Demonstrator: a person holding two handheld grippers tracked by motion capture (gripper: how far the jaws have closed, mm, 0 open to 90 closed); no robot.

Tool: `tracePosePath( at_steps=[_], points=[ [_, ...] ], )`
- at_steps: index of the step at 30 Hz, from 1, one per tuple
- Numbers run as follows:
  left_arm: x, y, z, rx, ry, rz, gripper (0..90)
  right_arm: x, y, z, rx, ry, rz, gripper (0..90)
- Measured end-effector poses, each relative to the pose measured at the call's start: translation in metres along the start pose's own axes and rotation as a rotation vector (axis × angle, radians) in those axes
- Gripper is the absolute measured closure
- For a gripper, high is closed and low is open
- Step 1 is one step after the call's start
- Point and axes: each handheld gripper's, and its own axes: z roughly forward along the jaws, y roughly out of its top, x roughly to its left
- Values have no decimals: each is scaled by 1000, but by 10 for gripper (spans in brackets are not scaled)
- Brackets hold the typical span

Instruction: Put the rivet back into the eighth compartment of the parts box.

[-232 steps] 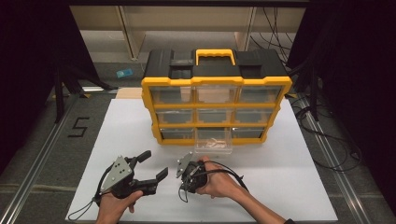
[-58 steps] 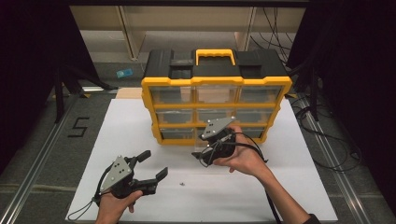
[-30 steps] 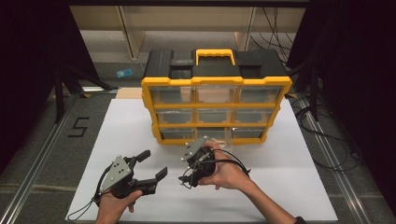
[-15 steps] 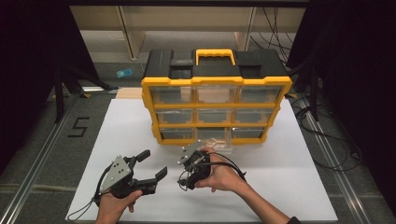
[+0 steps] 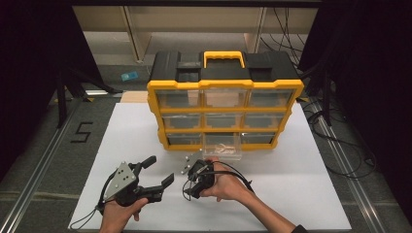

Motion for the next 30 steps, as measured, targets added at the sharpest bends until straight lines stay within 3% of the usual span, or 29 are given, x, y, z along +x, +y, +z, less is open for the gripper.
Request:
tracePosePath(
  at_steps=[7,18,22,26,27,29,30],
  points=[
    [0,0,0,2,0,2,168,-2,-3,7,18,13,16,465],
    [0,0,0,2,-1,1,168,0,-3,13,24,28,-12,603],
    [0,0,0,2,-1,2,168,1,-3,15,37,31,3,649],
    [0,0,0,2,-1,2,168,1,-4,18,43,36,-22,708],
    [0,0,0,2,-1,2,168,-1,-5,20,34,40,-52,723],
    [0,0,0,3,-1,3,168,2,-5,20,74,22,-30,746],
    [0,0,0,3,-1,2,168,2,-5,20,67,31,-30,772]
  ],
)
